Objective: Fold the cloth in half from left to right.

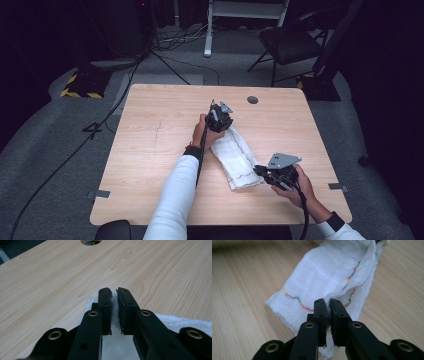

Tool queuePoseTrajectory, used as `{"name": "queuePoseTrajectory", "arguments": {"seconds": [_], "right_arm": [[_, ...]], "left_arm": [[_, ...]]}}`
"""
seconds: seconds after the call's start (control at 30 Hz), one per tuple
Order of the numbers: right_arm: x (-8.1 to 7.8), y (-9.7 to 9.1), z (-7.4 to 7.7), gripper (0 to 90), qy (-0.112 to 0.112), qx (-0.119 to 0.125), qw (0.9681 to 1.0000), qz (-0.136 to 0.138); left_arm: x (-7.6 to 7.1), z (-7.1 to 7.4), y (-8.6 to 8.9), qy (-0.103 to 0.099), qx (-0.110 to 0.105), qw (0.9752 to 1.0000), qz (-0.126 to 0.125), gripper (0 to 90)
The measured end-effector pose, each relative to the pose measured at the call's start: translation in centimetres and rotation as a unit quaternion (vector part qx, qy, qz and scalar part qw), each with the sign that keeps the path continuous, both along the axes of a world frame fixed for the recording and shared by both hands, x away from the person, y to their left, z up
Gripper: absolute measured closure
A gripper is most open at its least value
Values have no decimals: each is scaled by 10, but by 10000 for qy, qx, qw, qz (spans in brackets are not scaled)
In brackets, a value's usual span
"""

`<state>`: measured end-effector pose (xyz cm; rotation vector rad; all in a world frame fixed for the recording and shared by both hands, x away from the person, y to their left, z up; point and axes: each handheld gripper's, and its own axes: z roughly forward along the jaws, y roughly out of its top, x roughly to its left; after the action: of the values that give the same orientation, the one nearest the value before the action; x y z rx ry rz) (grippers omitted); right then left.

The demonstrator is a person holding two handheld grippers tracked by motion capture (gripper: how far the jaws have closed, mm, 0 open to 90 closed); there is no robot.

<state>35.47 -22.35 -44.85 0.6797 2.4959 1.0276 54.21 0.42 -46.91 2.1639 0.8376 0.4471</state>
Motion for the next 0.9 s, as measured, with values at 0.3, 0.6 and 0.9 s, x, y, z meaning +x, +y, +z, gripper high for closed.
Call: {"name": "queuePoseTrajectory", "arguments": {"seconds": [0.3, 0.6, 0.9], "right_arm": [[-5, -12, -13, 734, 284, -156, 9995, -24], [-4, -28, -7, 548, 235, 56, 9992, -325], [8, -38, 4, 426, -56, 108, 9973, -721]], "left_arm": [[-16, 8, 6, 3, -154, 9998, -109, 555], [-58, 18, 21, 177, -333, 9979, -533, 289], [-115, 13, 25, 232, -102, 9929, -1163, 267]]}}
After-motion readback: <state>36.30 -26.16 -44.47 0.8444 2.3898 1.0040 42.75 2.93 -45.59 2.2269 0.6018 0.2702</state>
